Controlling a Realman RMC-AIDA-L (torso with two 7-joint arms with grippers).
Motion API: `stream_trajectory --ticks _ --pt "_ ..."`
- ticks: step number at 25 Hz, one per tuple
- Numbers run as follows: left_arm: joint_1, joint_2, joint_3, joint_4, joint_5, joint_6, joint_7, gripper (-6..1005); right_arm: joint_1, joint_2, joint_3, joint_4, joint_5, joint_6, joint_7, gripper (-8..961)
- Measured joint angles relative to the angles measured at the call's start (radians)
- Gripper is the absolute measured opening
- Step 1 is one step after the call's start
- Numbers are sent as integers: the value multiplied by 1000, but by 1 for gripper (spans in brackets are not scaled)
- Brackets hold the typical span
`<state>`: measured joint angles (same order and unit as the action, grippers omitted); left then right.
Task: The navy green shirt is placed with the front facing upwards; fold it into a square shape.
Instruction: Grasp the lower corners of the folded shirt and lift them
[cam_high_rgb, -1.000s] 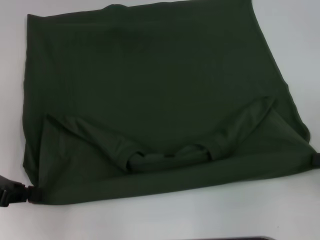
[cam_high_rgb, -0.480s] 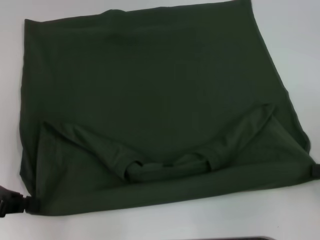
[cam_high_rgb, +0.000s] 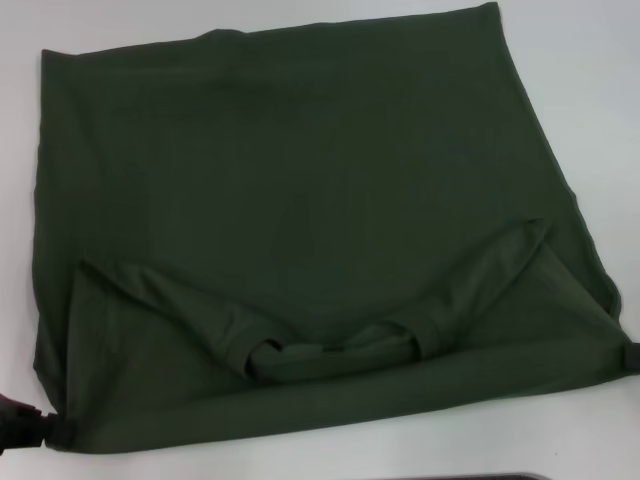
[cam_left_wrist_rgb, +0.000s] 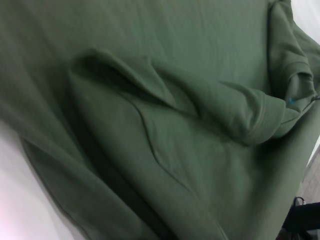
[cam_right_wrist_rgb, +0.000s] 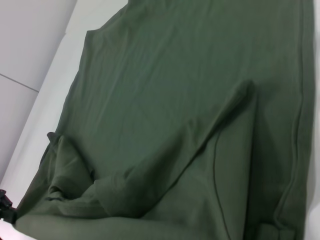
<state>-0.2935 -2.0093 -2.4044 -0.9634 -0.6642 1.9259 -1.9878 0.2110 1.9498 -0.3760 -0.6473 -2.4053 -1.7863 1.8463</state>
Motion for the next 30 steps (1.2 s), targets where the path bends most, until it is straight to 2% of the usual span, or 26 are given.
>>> stream_trajectory --ticks 11,18,30 --pt "4 0 -9 -1 21 24 1 26 -22 -4 1 0 -11 -39 -13 36" --pt "-9 -3 -11 5 15 29 21 27 -3 -5 0 0 -11 -44 -21 36" --pt "-39 7 -163 11 -69 95 137 28 52 -7 76 -56 1 -123 -24 35"
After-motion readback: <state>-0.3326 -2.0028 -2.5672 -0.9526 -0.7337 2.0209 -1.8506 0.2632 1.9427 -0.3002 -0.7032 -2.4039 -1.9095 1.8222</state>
